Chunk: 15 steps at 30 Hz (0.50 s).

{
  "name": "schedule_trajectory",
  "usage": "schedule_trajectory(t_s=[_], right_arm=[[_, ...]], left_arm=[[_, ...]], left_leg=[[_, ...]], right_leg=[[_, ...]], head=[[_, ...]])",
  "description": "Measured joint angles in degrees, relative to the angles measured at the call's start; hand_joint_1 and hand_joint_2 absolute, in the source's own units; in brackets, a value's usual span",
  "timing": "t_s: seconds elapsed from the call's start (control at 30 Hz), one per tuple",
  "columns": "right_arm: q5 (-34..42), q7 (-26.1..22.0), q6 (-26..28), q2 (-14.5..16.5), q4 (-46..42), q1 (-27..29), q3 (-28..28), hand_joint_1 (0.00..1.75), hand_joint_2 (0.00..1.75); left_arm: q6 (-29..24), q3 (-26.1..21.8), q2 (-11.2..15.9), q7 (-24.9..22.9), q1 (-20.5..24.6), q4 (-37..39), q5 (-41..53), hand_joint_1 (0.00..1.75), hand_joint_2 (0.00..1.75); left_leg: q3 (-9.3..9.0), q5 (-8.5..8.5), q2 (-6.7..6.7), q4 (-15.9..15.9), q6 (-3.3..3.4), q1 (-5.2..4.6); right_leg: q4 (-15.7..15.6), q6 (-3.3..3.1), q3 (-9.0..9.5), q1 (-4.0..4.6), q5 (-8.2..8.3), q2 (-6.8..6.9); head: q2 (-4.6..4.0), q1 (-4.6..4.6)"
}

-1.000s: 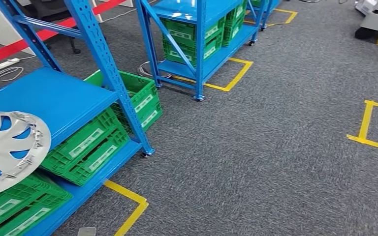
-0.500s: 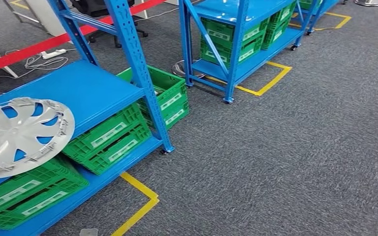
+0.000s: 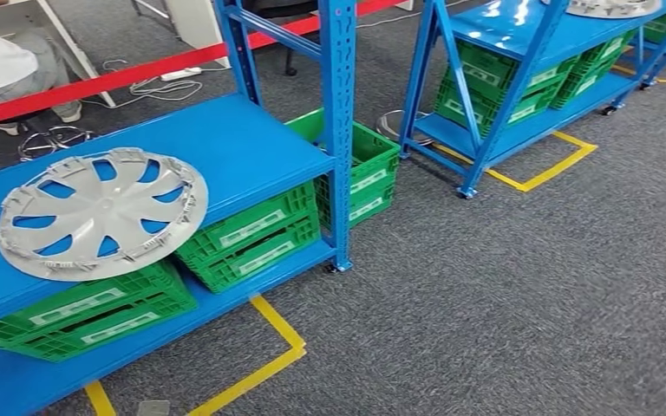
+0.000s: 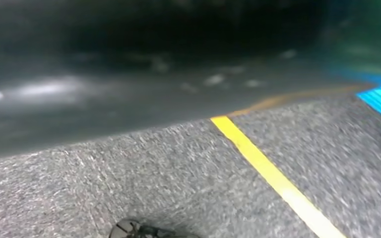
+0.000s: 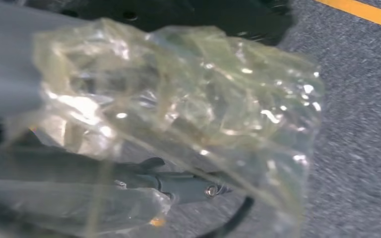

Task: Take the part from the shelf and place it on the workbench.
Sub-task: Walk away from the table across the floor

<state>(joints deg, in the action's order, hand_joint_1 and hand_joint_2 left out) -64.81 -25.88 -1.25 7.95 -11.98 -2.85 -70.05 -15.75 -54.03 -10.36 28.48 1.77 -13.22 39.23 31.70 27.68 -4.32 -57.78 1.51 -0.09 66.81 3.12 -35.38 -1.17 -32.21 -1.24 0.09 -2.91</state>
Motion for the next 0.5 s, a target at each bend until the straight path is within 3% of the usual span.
schedule_trajectory(t_s=[0.07,0.1,0.17,0.2,0.27,0.3,0.33,0.4,0.43,0.5], right_arm=[[-0.01,0.01,0.02,-0.02,0.05,-0.03,0.01,0.00,0.00],[-0.02,0.03,0.02,-0.02,0.08,-0.04,0.02,0.00,0.00],[-0.02,0.05,0.02,-0.01,0.11,-0.07,0.01,0.00,0.00],[-0.02,0.04,0.02,-0.02,0.10,-0.09,0.00,0.00,0.00],[-0.02,0.00,0.02,-0.03,0.09,-0.07,-0.01,0.00,0.00],[-0.02,-0.01,0.02,-0.05,0.08,0.01,-0.01,0.00,0.00],[-0.02,-0.01,0.03,-0.05,0.09,0.11,0.00,0.00,0.00],[-0.02,0.00,0.07,-0.06,0.09,0.18,0.00,0.00,0.00],[-0.02,0.00,0.09,-0.05,0.09,0.13,0.00,0.00,0.00],[-0.03,-0.01,0.11,-0.04,0.09,0.01,0.00,0.00,0.00]], left_arm=[[-0.01,-0.02,0.03,0.00,0.13,0.00,0.02,0.00,0.00],[-0.02,-0.02,0.05,0.01,0.14,0.00,0.06,0.00,0.00],[-0.06,-0.03,0.10,0.01,0.01,0.00,0.16,0.00,0.00],[-0.08,-0.03,0.12,0.01,-0.11,0.00,0.19,0.00,0.00],[-0.10,-0.05,0.15,0.01,-0.07,0.00,0.20,0.00,0.00],[-0.09,-0.05,0.13,0.01,0.05,0.00,0.20,0.00,0.00],[-0.04,-0.05,0.13,0.01,0.18,0.00,0.20,0.00,0.00],[0.09,-0.05,0.10,0.02,0.19,0.00,0.20,0.00,0.00],[0.17,-0.06,0.09,0.02,0.09,0.00,0.20,0.00,0.00],[0.26,-0.07,0.09,0.04,-0.07,0.00,0.21,0.00,0.00]], left_leg=[[0.14,0.41,-1.36,-0.59,-0.77,0.12],[0.37,0.46,-1.94,-0.75,-1.12,0.16],[0.71,0.32,-2.87,-0.71,-1.72,0.34],[0.86,0.48,-2.28,-0.92,-2.03,0.34],[2.28,2.24,0.68,-3.85,-2.60,0.23],[3.83,3.82,2.43,-6.97,-2.82,0.19],[5.83,5.51,3.34,-10.84,-2.97,0.24],[8.82,6.91,3.82,-16.35,-3.01,0.30],[8.96,5.99,3.91,-16.37,-2.84,0.29],[6.31,1.90,4.85,-10.74,-1.88,-0.07]], right_leg=[[-6.12,-0.02,2.82,-0.40,2.13,-2.32],[-7.10,-0.31,3.40,-0.40,1.97,-3.01],[-7.36,-1.35,3.75,-0.23,1.84,-2.32],[-7.52,-1.79,3.86,-0.20,1.89,-1.78],[-7.90,-2.60,4.23,-0.25,1.91,-0.41],[-7.97,-2.92,4.40,-0.12,1.79,0.40],[-7.99,-3.16,4.52,0.00,1.62,1.30],[-7.99,-3.44,4.76,0.25,1.26,2.99],[-7.99,-3.49,4.96,0.39,1.06,3.73],[-8.04,-3.48,5.64,0.73,0.59,5.05]], head=[[0.00,0.18],[0.00,0.25],[0.00,0.24],[0.00,0.18],[0.00,-0.30],[0.00,-0.57],[0.00,-0.72],[0.00,-0.74],[0.00,-0.73],[0.00,-0.74]])
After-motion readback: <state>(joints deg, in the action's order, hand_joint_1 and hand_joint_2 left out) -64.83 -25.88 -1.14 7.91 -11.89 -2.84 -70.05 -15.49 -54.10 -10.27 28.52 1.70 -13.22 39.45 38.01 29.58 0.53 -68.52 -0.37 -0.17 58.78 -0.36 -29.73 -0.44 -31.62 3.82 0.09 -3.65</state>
